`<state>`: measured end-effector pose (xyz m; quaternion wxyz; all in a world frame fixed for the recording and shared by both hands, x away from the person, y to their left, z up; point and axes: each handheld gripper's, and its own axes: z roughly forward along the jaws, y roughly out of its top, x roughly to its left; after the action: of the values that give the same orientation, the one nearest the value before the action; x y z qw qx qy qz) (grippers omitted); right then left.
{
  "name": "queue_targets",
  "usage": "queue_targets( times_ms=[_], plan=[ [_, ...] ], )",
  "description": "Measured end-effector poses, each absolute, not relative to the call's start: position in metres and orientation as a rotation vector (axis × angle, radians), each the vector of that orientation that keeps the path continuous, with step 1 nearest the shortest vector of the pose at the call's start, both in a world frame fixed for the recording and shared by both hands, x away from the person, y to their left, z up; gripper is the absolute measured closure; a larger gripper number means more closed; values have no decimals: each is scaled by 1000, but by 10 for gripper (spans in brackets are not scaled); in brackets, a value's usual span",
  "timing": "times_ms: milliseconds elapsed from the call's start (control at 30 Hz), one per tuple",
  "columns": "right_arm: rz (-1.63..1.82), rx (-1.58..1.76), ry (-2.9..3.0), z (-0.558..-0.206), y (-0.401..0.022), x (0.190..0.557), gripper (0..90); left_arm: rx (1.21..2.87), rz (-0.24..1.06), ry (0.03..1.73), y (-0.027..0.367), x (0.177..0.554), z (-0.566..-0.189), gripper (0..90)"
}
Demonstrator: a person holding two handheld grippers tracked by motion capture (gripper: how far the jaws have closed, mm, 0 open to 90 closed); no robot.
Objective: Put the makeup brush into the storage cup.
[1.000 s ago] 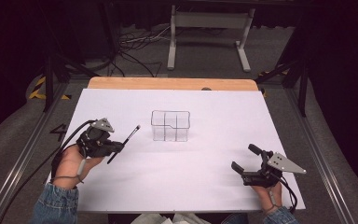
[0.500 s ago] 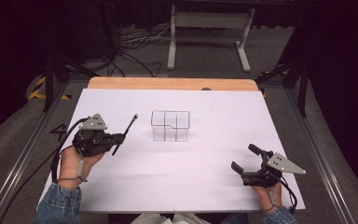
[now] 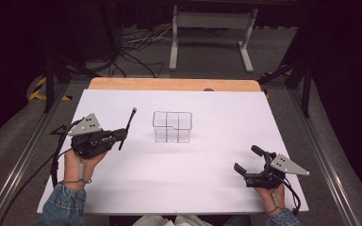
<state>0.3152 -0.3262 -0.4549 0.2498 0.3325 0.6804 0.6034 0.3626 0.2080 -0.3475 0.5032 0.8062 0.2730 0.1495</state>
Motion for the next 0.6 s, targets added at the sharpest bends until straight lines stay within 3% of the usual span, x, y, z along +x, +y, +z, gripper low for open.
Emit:
queue_targets(
  times_ms=[600],
  plan=[
    [1649,911,1856,-455,-327,315,0,1754,362,608,207,365,-350,839]
  ],
)
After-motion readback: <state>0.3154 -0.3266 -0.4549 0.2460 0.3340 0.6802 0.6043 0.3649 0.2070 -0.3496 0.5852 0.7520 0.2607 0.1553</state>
